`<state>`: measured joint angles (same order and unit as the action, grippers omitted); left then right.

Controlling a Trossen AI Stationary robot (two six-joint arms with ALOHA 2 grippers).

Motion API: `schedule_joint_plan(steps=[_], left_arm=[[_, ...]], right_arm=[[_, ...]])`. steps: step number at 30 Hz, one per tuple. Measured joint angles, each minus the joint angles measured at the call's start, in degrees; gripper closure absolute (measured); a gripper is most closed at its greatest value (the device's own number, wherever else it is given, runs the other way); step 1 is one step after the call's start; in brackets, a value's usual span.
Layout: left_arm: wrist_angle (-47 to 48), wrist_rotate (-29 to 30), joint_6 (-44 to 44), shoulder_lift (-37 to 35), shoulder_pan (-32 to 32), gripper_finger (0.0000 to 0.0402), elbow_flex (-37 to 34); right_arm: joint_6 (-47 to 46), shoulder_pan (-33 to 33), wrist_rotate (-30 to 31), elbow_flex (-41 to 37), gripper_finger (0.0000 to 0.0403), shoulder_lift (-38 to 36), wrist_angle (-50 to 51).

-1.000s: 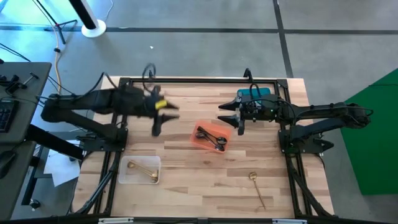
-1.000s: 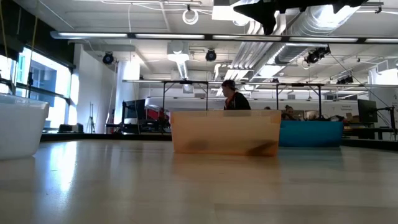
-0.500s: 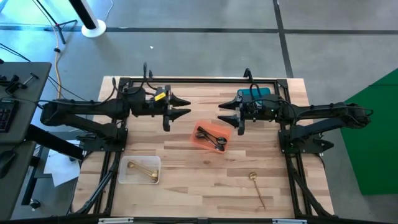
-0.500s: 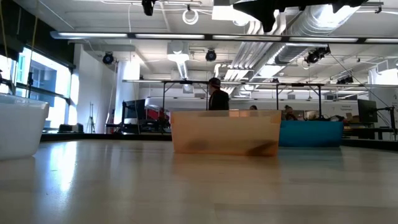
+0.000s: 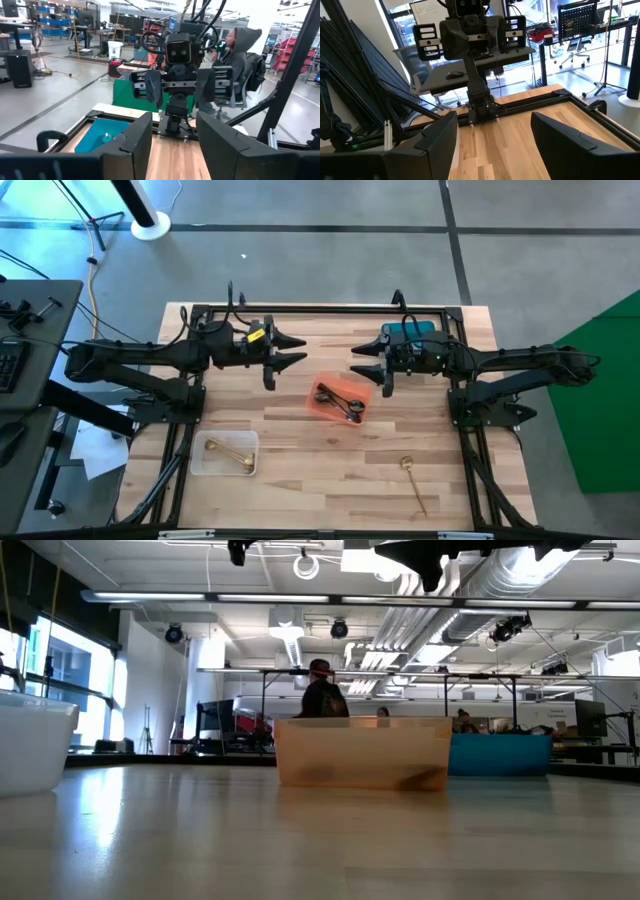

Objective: Sort silverware by color (type)
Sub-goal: Put the golden spoon into the white bin

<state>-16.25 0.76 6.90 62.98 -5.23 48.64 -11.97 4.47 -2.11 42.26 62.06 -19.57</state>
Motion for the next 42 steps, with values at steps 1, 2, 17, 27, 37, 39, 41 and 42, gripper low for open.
schedule_joint_plan(steps=[1, 2, 17, 27, 37, 39, 41, 42], left_arm=[[0.1, 0.0, 0.0, 0.0, 0.0, 0.0257, 0.0], [0.1, 0.1, 0.0, 0.0, 0.0, 0.0257, 0.0], [0.1, 0.1, 0.5, 0.0, 0.0, 0.0257, 0.0], [0.2, 0.1, 0.5, 0.0, 0.0, 0.0257, 0.0], [2.0, 0.1, 0.5, 0.0, 0.0, 0.0257, 0.0], [2.3, 0.1, 0.4, 0.0, 0.0, 0.0257, 0.0], [2.2, 0.1, 0.4, 0.0, 0.0, 0.0257, 0.0], [2.2, 0.1, 0.3, 0.0, 0.0, 0.0257, 0.0]], right_arm=[[0.0, 0.0, 0.0, 0.0, 0.0164, 0.0, 0.0], [0.0, 0.0, 0.0, 0.0, 0.0164, 0.0, 0.0], [0.0, 0.0, 0.0, 0.0, 0.0164, 0.0, 0.0], [-0.1, 0.0, 0.0, 0.0, 0.0164, 0.0, 0.0], [-0.9, 0.0, 1.7, 0.0, 0.0164, 0.0, 0.0], [-1.0, 0.0, 1.9, 0.0, 0.0164, 0.0, 0.0], [-0.9, 0.0, 1.9, 0.0, 0.0164, 0.0, 0.0], [-1.3, 0.0, 1.9, 0.0, 0.0164, 0.0, 0.0]])
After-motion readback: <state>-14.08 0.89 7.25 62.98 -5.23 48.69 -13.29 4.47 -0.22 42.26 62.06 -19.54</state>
